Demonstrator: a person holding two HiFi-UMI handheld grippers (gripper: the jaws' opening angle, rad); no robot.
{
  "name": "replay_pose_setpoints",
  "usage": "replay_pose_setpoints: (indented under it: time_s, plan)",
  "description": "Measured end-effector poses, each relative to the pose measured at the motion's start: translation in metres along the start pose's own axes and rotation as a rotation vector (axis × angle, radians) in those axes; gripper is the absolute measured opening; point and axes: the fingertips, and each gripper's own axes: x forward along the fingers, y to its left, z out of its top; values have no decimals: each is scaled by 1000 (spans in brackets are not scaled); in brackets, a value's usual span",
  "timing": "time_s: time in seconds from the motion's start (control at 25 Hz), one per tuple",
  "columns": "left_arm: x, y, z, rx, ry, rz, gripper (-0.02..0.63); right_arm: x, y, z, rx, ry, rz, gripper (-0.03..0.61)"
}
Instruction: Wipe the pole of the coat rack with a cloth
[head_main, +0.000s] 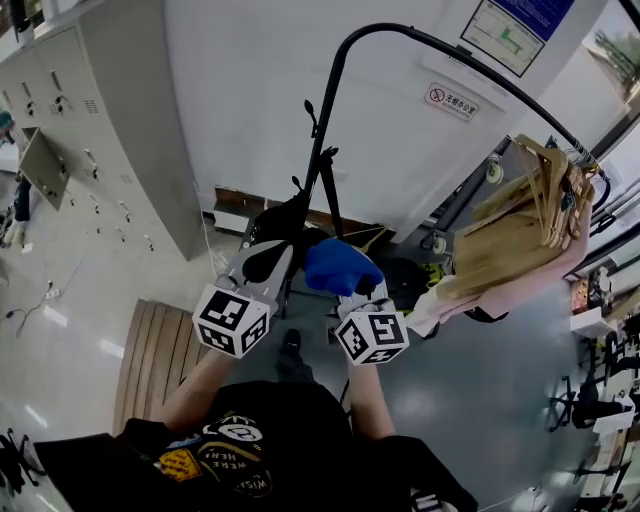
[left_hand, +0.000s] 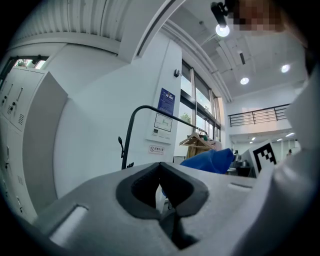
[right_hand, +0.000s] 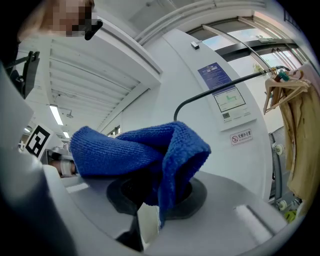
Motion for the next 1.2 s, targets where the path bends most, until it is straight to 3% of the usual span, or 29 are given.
replay_pose_setpoints:
  time_s: [0.56, 0.76, 0.92, 1.08, 1.2]
  plan:
    - [160, 85, 73, 117, -95, 126, 3, 173, -111, 82, -109, -86, 127, 60]
    - [179, 108, 98, 131, -123, 143, 3, 233, -124, 152, -191, -175, 142, 60]
    - [192, 118, 107, 117, -132, 127, 3, 277, -131, 210, -146, -170, 185, 61]
    - [199, 128, 119, 113, -145, 99, 3, 308, -138, 255, -226, -185, 109, 61]
    - [204, 130, 123, 117, -151, 78, 2, 322, -140, 265, -290, -182, 72, 61]
